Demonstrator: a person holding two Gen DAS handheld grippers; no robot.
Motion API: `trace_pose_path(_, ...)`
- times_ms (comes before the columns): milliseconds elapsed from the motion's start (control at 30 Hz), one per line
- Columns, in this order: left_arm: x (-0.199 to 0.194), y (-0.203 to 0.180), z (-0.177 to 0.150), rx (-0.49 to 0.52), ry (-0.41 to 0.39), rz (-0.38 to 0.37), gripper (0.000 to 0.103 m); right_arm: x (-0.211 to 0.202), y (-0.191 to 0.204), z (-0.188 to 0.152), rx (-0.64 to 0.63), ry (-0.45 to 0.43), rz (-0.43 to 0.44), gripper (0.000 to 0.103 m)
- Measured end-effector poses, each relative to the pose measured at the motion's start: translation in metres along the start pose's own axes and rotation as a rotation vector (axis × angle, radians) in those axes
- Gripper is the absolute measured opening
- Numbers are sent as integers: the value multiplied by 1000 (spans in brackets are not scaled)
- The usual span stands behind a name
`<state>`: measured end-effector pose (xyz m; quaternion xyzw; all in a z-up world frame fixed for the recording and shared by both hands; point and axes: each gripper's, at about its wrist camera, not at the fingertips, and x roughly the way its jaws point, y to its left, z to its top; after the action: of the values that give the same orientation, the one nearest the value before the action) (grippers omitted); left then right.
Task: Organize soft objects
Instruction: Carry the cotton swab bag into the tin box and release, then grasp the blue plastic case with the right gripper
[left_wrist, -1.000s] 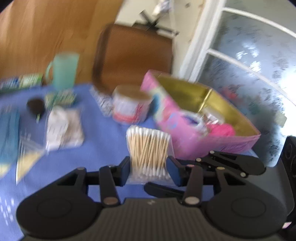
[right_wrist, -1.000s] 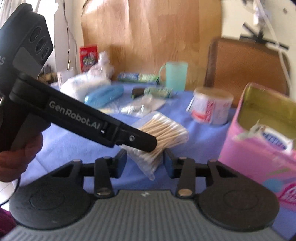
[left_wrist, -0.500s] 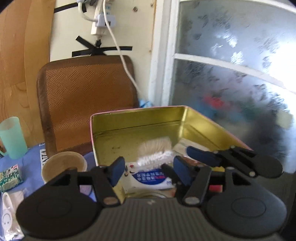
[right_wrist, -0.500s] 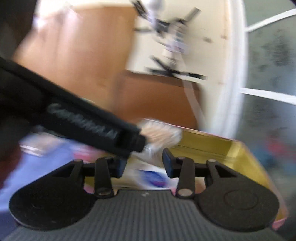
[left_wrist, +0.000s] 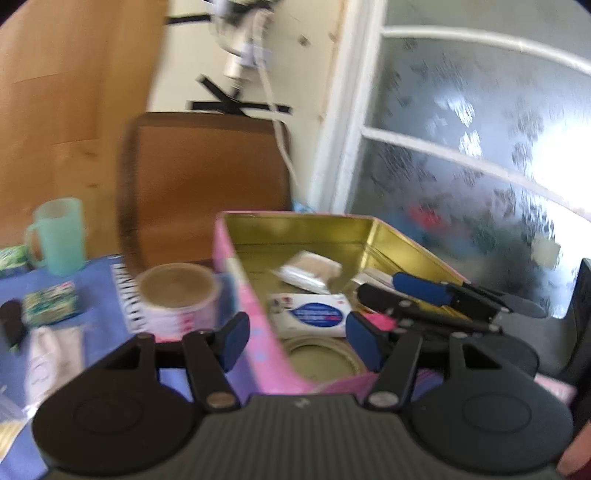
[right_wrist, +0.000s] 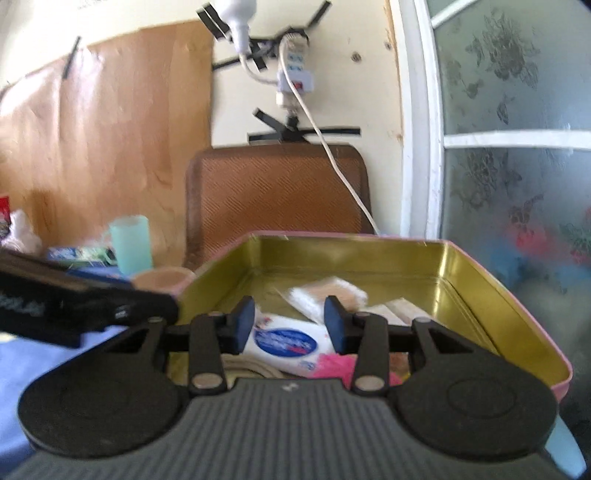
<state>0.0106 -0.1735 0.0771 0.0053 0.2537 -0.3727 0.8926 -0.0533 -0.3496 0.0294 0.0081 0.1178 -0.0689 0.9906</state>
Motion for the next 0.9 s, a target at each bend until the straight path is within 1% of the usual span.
trace_pose_path(67, -21, 22, -7, -49, -23, 30, 59, -5, 9, 4, -7, -13, 15, 44)
trace_pose_path(133, -41, 48, -18, -104, -36, 86, 59, -6, 20, 11, -3, -13, 62, 44)
trace_pose_path(200, -58, 73, -31, -152, -36, 139, 59, -6, 33, 14, -3, -8, 120, 44)
trace_pose_path(267, -78, 102, -49, -209, -27, 210, 59, -4, 50, 17, -5, 17, 202, 44)
trace_pose_path(333, -97, 129, -66, -257, -23, 299, 59, 5, 69, 17, 17, 83, 308, 44)
trace_pose_path(433, -123, 168, -91, -319, -5, 487, 59, 23, 105, 13, 27, 196, 445, 44)
trace_pose_path(500, -139, 187, -103, -371, -16, 547, 59, 35, 140, 9, -10, 244, 516, 45)
trace_pose_path(533, -147, 197, -109, -413, -31, 578, 59, 39, 157, 9, -32, 256, 536, 45)
trace_pose_path(567, -153, 205, -114, -452, -41, 596, 59, 44, 175, 9, -54, 264, 560, 45)
trace_pose_path(633, -165, 216, -120, -534, -102, 552, 59, 55, 210, 11, -67, 290, 609, 45)
trace_pose_path(667, -167, 219, -122, -554, -110, 560, 59, 60, 225, 12, -65, 303, 626, 45)
trace_pose_path(700, -167, 219, -122, -560, -118, 561, 59, 67, 241, 12, -63, 319, 638, 48)
trace_pose_path(733, -165, 217, -120, -556, -117, 566, 59, 72, 255, 13, -62, 334, 648, 54)
trace_pose_path(800, -163, 213, -119, -538, -109, 573, 59, 85, 278, 11, -68, 364, 649, 58)
trace_pose_path(867, -163, 212, -119, -533, -106, 571, 59, 93, 296, 6, -95, 388, 629, 59)
trace_pose_path(900, -163, 212, -119, -533, -106, 571, 59, 98, 304, 3, -113, 401, 615, 66)
